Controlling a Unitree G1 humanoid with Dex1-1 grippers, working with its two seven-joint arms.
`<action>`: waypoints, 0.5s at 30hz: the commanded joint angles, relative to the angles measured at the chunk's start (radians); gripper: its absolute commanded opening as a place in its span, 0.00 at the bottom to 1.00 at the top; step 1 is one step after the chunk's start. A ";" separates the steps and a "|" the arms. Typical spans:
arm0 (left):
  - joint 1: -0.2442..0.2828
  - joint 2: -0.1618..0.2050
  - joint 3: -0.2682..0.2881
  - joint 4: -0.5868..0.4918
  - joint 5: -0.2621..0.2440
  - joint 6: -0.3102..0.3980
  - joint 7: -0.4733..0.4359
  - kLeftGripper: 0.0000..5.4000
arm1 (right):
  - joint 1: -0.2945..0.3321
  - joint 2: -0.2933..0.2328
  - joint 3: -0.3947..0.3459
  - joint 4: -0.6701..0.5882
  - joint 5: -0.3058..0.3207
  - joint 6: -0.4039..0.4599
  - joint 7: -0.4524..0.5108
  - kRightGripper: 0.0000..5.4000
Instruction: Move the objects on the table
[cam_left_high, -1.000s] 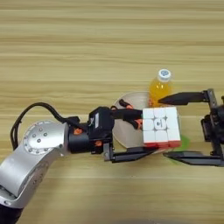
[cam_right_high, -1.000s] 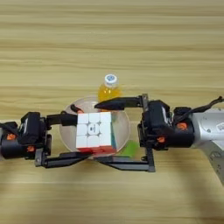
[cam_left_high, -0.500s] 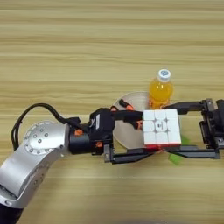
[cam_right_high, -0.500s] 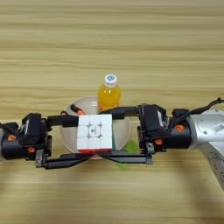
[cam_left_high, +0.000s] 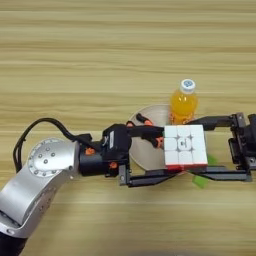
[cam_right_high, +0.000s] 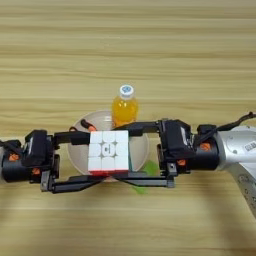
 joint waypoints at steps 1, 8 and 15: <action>0.001 0.001 -0.003 0.009 0.023 -0.020 0.010 0.61 | 0.002 -0.008 -0.010 0.003 -0.003 -0.010 0.002 0.62; 0.003 0.001 -0.005 0.013 0.022 -0.025 0.010 0.76 | 0.002 -0.007 -0.011 0.007 -0.005 -0.014 0.002 0.62; 0.001 -0.001 -0.002 0.018 0.023 -0.028 0.015 0.86 | 0.002 -0.005 -0.011 0.012 -0.006 -0.017 0.002 0.62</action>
